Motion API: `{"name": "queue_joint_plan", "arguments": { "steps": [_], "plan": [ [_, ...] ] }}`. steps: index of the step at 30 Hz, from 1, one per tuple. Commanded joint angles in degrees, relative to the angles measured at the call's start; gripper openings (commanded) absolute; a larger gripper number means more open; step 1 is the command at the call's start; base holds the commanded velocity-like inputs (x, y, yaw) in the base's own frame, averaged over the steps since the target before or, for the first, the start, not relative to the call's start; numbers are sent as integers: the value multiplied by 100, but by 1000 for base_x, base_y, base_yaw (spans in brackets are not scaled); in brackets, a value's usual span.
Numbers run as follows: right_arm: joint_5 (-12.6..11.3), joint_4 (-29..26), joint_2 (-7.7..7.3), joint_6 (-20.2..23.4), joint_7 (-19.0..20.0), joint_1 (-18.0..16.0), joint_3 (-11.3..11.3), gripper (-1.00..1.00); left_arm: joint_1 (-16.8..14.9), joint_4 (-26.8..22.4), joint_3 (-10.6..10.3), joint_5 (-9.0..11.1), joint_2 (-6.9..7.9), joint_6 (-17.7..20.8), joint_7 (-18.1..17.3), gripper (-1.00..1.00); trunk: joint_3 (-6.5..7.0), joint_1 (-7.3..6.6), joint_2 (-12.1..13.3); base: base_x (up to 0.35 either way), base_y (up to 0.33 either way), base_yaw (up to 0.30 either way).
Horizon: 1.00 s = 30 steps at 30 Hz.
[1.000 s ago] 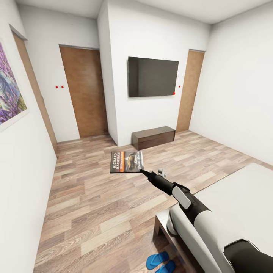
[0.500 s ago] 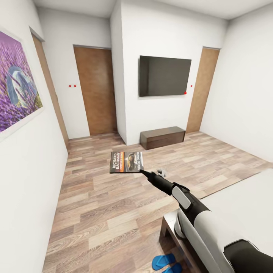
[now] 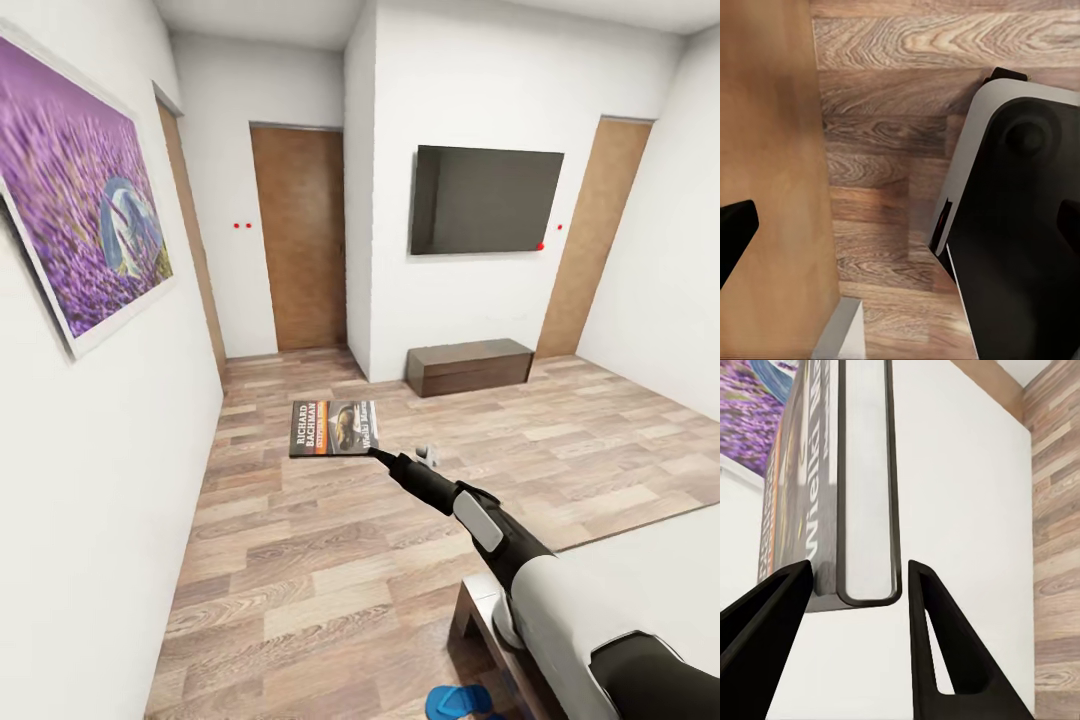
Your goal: In the bedroom, move the book from the bed onto either nightstand, and place the two sandals side by side next to the bed.
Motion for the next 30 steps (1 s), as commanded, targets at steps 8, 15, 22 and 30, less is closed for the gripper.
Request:
{"name": "queue_joint_plan", "arguments": {
  "steps": [8, 15, 22, 30],
  "plan": [
    [-79, -2, -2, 43, 2, -7, 5, -100, -3, -4, -48, 47, 0, -4, 12, 100, -13, 3, -13, 0, 0, 283],
    [-77, -2, -2, 45, -5, -7, 8, -100, -3, -4, -47, 47, 0, -6, 9, 100, -13, 3, -13, 0, 0, 284],
    [-81, -2, -14, 45, 33, -7, -6, -100, -3, -4, -47, 47, -1, -6, 9, 100, -13, 3, -13, 0, 0, 284],
    [-82, -2, -18, 42, 52, -7, -12, -100, -3, -5, -52, 47, -1, -6, 8, 100, -13, 3, -13, 22, 0, 160]
  ]
}}
